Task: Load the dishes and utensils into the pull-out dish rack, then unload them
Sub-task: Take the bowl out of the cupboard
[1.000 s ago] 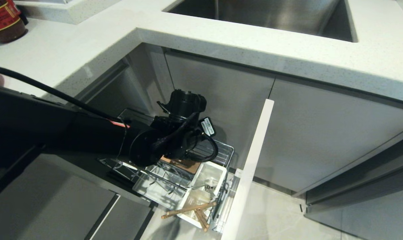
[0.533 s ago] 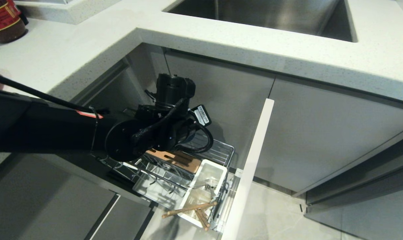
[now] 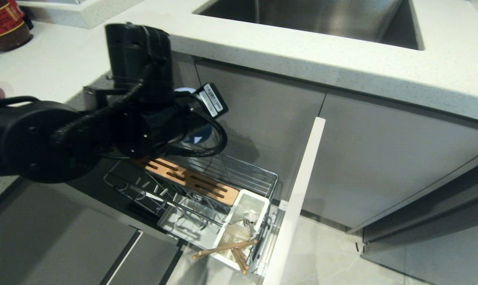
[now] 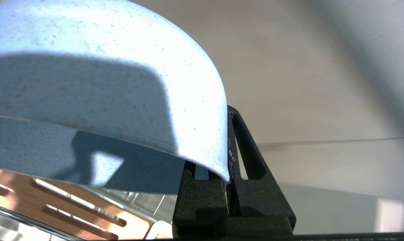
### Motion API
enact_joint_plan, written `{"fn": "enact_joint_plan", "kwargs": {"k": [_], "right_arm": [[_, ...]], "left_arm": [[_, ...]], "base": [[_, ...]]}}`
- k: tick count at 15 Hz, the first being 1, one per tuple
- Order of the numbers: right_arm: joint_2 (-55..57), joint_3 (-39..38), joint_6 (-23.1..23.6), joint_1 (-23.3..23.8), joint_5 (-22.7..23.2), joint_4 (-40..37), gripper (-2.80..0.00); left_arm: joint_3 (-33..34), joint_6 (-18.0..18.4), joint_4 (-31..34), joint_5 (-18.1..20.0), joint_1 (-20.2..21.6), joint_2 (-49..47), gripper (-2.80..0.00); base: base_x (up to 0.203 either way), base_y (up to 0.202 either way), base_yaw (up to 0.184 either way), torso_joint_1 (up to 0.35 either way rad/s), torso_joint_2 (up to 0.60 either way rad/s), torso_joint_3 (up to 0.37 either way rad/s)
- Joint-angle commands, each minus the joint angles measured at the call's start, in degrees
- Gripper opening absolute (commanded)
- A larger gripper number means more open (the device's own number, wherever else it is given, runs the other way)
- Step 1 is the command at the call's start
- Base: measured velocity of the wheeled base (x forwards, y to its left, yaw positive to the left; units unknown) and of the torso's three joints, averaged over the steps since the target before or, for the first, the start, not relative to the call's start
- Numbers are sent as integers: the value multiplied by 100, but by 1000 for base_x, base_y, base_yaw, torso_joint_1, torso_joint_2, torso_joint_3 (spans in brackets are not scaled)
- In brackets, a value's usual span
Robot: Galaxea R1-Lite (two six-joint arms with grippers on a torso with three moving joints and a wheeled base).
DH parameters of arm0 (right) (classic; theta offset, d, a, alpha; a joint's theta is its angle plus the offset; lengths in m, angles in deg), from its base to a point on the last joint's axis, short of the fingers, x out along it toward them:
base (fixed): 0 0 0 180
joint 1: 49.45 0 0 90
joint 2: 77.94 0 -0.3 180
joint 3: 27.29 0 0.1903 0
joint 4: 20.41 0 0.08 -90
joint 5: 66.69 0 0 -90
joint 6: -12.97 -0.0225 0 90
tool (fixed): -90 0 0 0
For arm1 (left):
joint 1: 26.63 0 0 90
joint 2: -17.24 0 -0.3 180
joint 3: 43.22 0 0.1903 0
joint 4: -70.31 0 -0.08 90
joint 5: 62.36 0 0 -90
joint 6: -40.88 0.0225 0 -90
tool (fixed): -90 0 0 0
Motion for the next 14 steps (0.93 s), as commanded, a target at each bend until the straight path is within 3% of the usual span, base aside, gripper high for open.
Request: {"fn": "enact_joint_plan", "kwargs": {"k": [1, 9, 12, 14], "right_arm": [[2, 0, 3, 9, -3, 1, -280], [2, 0, 3, 2, 2, 1, -280], [2, 0, 3, 0, 2, 1, -280], [2, 0, 3, 8, -4, 1, -280]], "left_arm": [[29, 78, -12, -70, -34, 718, -280], [113, 1116, -76, -236, -75, 2637, -280], [101, 1485, -205, -158, 533, 2906, -280], [73, 1682, -215, 125, 1132, 3101, -280]], "base": [[0, 0, 0, 0, 0, 0], [0, 0, 0, 0, 0, 0], [0, 0, 0, 0, 0, 0], [0, 0, 0, 0, 0, 0]]}}
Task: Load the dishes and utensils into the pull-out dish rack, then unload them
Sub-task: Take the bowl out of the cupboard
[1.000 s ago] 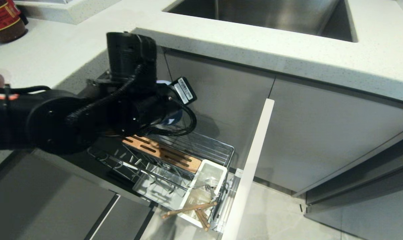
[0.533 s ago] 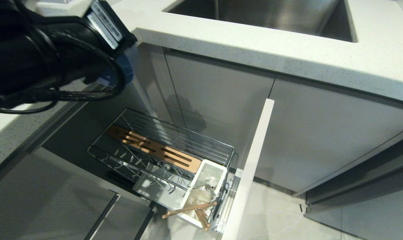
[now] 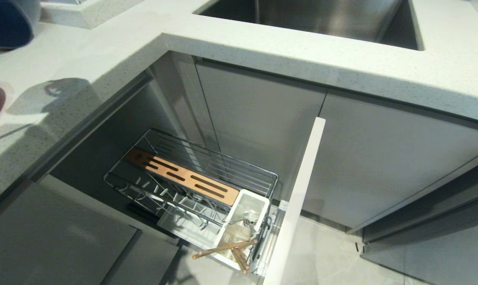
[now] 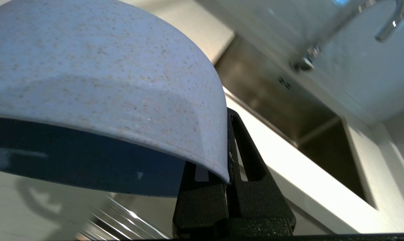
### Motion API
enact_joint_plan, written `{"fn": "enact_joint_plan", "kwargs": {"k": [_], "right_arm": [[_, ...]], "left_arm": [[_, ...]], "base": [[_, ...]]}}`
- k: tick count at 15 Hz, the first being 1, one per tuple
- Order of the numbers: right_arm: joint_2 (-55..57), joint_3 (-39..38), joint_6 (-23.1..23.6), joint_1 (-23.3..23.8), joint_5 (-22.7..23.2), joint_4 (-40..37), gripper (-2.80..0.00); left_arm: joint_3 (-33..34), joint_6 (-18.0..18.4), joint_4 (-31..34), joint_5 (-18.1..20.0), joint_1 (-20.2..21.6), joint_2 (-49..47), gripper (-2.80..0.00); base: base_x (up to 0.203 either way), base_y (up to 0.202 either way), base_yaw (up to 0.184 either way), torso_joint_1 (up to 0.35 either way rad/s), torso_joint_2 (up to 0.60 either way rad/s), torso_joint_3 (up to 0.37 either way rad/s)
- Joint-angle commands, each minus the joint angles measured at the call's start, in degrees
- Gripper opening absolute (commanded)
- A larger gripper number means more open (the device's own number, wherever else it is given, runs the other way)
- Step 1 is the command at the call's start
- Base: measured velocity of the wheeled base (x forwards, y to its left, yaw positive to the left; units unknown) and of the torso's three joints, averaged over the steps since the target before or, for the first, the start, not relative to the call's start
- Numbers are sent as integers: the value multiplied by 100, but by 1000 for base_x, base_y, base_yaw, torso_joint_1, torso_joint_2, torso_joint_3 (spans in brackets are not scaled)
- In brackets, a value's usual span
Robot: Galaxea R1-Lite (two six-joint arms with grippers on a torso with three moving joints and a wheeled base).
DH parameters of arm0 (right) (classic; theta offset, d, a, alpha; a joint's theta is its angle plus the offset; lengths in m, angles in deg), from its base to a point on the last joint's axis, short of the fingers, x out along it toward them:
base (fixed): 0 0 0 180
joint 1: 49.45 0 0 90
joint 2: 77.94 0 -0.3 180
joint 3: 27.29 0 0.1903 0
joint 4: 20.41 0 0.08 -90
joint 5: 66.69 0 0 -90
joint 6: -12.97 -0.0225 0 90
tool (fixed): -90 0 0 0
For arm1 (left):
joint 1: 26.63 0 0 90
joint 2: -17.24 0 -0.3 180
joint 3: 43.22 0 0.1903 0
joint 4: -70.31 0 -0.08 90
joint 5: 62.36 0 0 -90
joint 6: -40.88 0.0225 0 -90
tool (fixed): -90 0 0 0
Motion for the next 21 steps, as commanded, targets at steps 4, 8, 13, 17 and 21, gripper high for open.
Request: {"fn": "enact_joint_plan", "kwargs": {"k": [4, 8, 13, 17, 21], "right_arm": [[2, 0, 3, 0, 0, 1, -280], [2, 0, 3, 0, 2, 1, -280], [2, 0, 6, 0, 1, 1, -280], [2, 0, 3, 0, 2, 1, -280], [2, 0, 4, 1, -1, 1, -280]], "left_arm": [[-179, 428, 1, 337, 1610, 533, -280], [-233, 980, 46, 366, 2954, 659, -280], [-698, 1084, 1824, 381, 3887, 636, -280], [-1382, 1050, 4016, 382, 4064, 445, -280], [-1933, 1030, 5581, 365, 4074, 114, -280]], "base": [[0, 0, 0, 0, 0, 0], [0, 0, 0, 0, 0, 0], [0, 0, 0, 0, 0, 0], [0, 0, 0, 0, 0, 0], [0, 0, 0, 0, 0, 0]]}}
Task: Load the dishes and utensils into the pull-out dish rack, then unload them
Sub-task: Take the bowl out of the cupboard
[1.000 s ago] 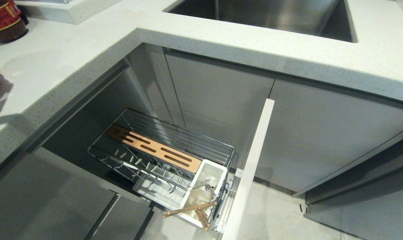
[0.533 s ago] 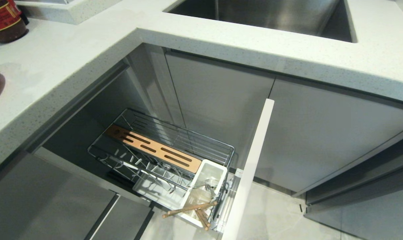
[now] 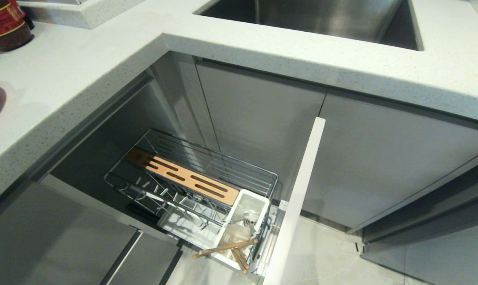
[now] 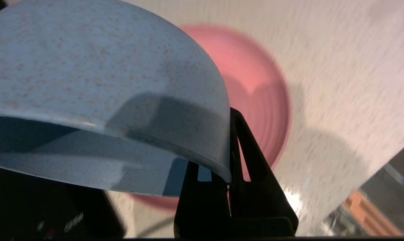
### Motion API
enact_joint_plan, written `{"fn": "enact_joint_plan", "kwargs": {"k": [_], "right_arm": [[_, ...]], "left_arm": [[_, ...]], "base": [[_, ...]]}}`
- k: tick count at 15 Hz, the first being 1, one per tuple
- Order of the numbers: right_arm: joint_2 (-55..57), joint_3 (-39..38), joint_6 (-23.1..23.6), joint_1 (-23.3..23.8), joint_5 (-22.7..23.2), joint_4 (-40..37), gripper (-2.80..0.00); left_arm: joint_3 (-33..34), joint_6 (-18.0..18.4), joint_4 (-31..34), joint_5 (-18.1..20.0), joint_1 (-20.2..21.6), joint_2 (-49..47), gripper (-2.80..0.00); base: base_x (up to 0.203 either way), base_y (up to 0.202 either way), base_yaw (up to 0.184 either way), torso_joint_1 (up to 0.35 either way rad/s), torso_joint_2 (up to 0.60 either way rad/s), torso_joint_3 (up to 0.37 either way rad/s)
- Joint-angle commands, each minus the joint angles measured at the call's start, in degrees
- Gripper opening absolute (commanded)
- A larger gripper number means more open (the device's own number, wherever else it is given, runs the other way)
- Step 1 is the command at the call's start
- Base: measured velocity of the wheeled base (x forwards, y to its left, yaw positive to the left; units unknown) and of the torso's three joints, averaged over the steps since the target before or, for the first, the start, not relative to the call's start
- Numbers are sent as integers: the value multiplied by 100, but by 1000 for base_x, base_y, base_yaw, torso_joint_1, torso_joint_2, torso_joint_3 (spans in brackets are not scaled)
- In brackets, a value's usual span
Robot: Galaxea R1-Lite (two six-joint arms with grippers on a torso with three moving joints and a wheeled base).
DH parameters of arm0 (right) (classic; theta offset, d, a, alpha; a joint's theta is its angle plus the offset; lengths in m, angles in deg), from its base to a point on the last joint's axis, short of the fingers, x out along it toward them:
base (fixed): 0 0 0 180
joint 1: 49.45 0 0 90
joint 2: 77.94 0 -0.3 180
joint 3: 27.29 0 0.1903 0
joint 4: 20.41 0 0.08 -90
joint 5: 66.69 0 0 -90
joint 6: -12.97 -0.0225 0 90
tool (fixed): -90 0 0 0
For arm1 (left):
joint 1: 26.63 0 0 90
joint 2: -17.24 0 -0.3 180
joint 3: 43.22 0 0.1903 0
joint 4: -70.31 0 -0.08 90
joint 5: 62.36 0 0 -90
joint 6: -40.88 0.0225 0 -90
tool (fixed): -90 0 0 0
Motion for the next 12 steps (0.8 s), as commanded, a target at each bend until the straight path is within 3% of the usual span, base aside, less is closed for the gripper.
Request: {"fn": "enact_joint_plan", "kwargs": {"k": [1, 5, 12], "right_arm": [[2, 0, 3, -2, 1, 1, -280], [2, 0, 3, -2, 2, 1, -280], [2, 0, 3, 5, 1, 1, -280]], "left_arm": [[-331, -33, 733, -7, 3, -263, -280], [-821, -97, 1955, -5, 0, -655, -280], [-997, -97, 2041, 12, -4, -1071, -280]], "base": [[0, 0, 0, 0, 0, 0], [0, 0, 0, 0, 0, 0], [0, 0, 0, 0, 0, 0]]}}
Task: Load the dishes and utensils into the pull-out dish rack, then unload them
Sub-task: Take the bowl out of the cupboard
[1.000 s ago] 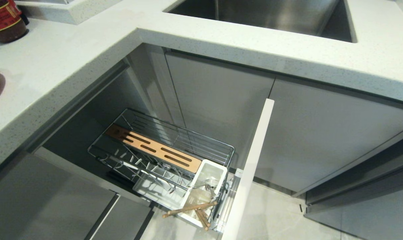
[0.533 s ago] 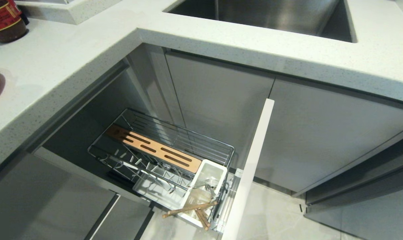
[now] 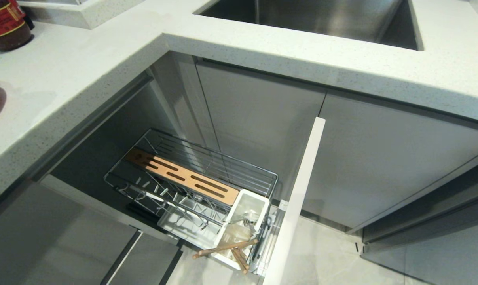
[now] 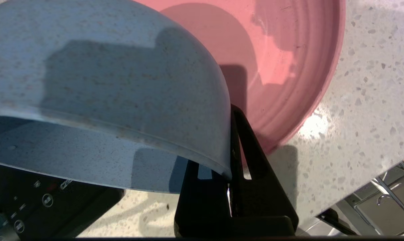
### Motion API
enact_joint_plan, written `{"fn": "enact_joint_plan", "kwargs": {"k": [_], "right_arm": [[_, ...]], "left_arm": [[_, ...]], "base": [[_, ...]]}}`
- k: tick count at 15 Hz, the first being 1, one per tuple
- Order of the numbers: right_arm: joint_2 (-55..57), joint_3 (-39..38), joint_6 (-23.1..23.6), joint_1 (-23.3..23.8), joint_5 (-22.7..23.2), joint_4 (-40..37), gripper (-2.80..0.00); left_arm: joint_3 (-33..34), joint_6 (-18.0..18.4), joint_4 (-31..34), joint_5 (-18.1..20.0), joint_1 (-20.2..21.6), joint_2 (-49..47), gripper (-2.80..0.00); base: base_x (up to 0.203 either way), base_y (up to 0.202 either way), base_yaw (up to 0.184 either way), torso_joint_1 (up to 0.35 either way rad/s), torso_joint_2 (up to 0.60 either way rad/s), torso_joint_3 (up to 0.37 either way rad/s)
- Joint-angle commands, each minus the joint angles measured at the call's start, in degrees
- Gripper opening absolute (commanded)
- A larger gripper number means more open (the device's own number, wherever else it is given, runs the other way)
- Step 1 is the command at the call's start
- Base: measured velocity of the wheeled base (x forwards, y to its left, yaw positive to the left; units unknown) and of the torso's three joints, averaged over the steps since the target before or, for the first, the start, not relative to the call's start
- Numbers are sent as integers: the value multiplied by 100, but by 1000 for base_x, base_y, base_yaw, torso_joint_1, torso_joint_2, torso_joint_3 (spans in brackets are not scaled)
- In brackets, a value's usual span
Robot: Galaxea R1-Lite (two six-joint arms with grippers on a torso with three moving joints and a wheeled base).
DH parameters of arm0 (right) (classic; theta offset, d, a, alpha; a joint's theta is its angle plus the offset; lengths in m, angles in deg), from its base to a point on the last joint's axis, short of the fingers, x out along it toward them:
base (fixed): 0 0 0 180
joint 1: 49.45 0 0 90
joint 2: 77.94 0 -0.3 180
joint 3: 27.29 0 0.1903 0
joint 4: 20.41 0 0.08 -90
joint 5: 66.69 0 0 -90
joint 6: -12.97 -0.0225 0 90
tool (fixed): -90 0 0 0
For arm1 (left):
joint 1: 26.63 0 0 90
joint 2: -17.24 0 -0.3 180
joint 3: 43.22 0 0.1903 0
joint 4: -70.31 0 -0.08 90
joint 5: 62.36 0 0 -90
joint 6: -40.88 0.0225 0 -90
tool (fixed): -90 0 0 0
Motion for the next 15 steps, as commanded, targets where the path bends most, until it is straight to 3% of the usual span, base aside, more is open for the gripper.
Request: {"fn": "enact_joint_plan", "kwargs": {"k": [1, 15], "right_arm": [[2, 0, 4, -2, 0, 1, -280], [2, 0, 3, -2, 0, 1, -280]], "left_arm": [[-29, -7, 28, -13, 2, -171, -280], [-64, -7, 46, -30, 2, -308, -280]], "base": [[0, 0, 0, 0, 0, 0], [0, 0, 0, 0, 0, 0]]}}
